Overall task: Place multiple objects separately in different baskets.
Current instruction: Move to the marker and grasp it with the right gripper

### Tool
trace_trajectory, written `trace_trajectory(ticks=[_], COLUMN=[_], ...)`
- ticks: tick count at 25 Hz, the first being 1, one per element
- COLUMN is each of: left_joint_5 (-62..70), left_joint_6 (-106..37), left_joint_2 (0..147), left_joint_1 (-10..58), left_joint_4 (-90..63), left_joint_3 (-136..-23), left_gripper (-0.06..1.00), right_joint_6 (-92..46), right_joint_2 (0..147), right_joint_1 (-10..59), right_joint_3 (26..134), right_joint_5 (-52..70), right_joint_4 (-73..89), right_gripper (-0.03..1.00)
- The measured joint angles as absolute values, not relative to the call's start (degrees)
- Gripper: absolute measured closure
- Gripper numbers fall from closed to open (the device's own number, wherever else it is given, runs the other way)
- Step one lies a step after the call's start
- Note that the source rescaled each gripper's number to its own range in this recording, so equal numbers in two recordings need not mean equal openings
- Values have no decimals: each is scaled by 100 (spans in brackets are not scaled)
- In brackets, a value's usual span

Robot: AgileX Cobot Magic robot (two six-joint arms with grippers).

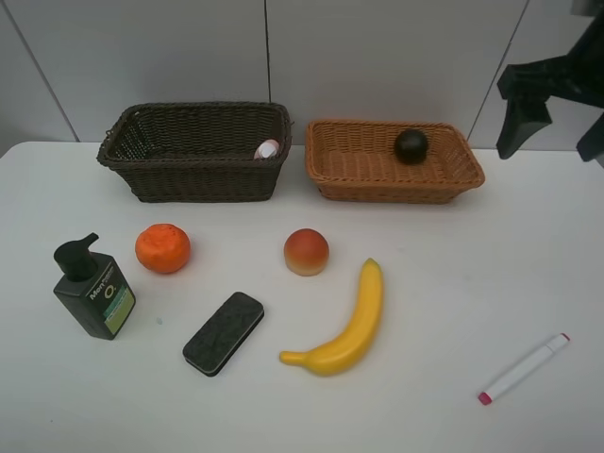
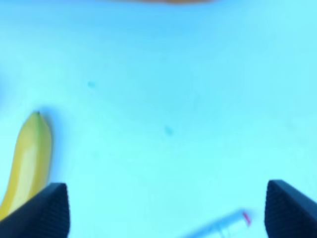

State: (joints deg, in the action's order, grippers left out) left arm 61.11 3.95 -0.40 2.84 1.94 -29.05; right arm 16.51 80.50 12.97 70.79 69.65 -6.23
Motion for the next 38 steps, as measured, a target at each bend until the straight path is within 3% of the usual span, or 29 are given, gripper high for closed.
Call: trace_trajectory(ticks=[10,18,24,38], left_joint_5=[6111,6111,6111,6111], left_joint_6=[395,395,395,395], left_joint_2=[-40,-40,-40,-40], left_joint_1=[284,284,284,284], left_joint_4=[194,194,194,194], left_joint_3=[-2905,-2905,-2905,-2905], left_gripper=[-5,-5,-5,-5], right_joint_6=[4472,5912,6192,6237], right_joint_2=[7185,7173,7167,7864], right_joint_1=[1297,1297,1297,1297], right_joint_3=[5138,3709,3078,2976], right_joint_5=[6887,4857,4580,4287], right_joint_4=[-572,-211,-156,-42], right_gripper=[-1,-1,-1,-1])
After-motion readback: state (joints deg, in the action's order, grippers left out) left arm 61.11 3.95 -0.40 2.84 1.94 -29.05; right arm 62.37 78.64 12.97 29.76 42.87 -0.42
